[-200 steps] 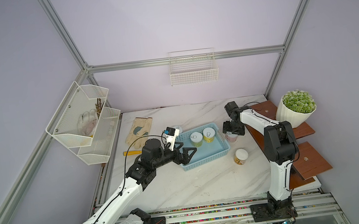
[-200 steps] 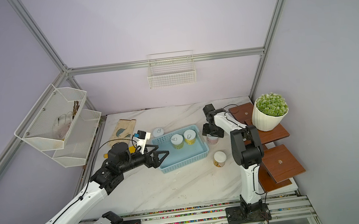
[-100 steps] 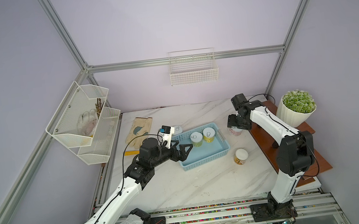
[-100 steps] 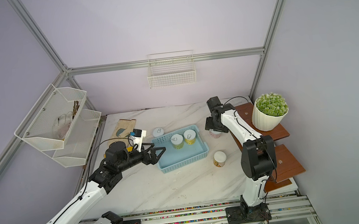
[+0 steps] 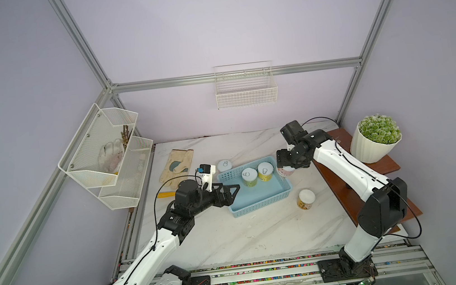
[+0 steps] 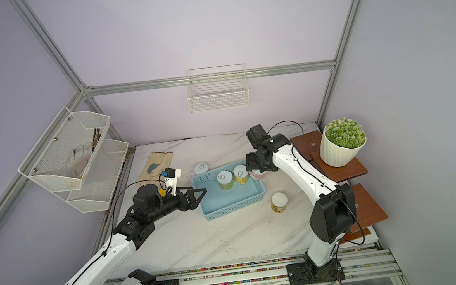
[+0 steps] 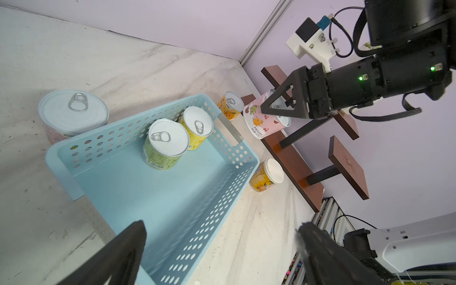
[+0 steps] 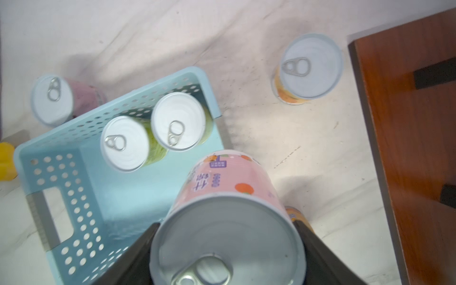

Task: Put the canned food in the basket
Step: Pick up the canned food from the center of the board, then place the canned food in the basket.

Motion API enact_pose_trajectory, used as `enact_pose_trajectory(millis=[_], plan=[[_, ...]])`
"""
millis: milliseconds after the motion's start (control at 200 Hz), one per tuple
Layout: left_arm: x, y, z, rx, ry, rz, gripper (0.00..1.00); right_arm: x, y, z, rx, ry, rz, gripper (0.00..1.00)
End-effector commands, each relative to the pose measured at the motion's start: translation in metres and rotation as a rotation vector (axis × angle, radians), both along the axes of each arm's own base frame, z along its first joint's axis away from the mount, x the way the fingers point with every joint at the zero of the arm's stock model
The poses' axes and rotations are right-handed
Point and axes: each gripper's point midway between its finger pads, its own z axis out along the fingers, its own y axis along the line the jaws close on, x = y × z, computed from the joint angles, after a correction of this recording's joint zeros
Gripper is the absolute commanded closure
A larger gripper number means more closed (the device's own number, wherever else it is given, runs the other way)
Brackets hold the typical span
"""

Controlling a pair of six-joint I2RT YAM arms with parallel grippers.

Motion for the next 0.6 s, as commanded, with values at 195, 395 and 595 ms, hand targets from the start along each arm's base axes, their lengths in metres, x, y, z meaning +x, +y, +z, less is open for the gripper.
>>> enact_pose_trajectory(millis=[195, 395, 595], plan=[[-0.005, 0.021, 0.005, -0.040, -0.011, 0.101, 0.00, 0.000, 0.077, 0.017, 0.058, -0.044, 0.130, 0.31], [-0.010, 0.042, -0.008, -0.037, 0.025, 0.171, 0.00, 0.001, 0.117, 0.011, 0.072, -0.034, 0.198, 0.32], [-0.011, 0.059, -0.025, -0.038, 0.081, 0.241, 0.00, 0.003, 0.151, 0.006, 0.077, -0.025, 0.250, 0.32]])
